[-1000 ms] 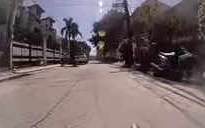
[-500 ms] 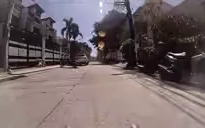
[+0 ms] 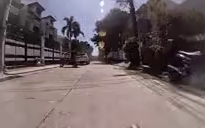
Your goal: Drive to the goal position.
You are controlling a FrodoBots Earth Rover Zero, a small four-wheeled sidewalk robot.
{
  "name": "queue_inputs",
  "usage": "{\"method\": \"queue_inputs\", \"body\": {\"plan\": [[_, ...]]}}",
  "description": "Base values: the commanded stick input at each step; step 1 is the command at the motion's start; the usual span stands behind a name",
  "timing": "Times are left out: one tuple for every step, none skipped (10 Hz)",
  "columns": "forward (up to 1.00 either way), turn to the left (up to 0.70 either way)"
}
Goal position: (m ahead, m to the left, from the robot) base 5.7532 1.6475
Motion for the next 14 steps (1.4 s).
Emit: {"method": "queue_inputs", "body": {"plan": [[0.85, 0.00], [0.85, 0.00], [0.85, 0.00], [0.85, 0.00], [0.85, 0.00], [0.85, 0.00], [0.92, 0.00], [1.00, 0.00], [1.00, 0.00], [1.00, 0.00], [1.00, 0.00], [1.00, 0.00], [1.00, 0.00], [1.00, 0.00]]}}
